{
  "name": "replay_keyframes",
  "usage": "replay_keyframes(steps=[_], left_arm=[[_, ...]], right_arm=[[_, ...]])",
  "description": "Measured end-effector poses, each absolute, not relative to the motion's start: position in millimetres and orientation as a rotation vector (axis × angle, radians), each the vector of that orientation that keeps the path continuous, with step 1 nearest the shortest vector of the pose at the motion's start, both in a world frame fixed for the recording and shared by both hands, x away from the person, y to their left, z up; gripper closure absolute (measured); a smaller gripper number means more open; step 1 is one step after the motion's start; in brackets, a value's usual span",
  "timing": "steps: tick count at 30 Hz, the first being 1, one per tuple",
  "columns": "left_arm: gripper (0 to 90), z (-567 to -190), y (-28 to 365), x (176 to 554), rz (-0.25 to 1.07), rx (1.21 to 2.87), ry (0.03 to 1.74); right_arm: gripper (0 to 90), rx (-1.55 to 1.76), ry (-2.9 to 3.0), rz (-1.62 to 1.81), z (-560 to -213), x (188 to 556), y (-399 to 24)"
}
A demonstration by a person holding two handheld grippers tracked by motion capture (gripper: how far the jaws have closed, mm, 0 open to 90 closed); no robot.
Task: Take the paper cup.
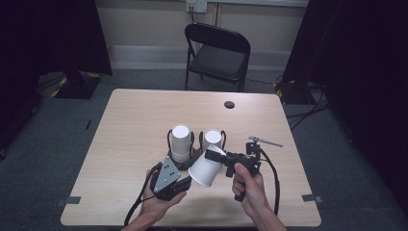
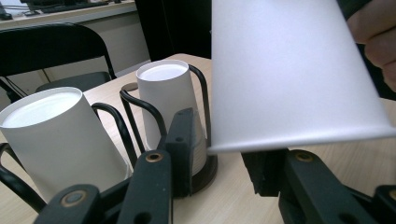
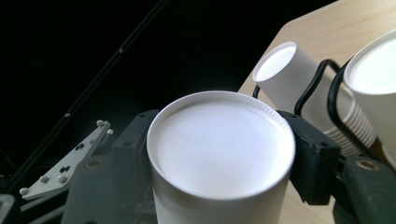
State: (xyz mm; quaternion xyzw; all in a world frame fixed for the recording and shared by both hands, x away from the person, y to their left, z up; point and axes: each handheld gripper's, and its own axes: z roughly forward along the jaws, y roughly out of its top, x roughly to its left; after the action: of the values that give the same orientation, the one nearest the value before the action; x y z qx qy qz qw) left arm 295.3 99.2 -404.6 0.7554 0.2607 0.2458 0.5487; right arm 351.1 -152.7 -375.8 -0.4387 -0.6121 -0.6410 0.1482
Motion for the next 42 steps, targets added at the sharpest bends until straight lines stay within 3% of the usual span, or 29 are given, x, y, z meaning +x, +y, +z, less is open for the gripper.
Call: replay_keyframes(steps=[16, 42], left_arm=[[81.2, -402, 100, 291, 0.619, 1.763, 0.612], [84.1, -406, 111, 294, 0.397, 1.814, 0.578]], right_arm=[[31.1, -1.279, -1.744, -1.799, -382, 353, -142], [24.4, -1.172, -2.103, -1.921, -373, 349, -136]])
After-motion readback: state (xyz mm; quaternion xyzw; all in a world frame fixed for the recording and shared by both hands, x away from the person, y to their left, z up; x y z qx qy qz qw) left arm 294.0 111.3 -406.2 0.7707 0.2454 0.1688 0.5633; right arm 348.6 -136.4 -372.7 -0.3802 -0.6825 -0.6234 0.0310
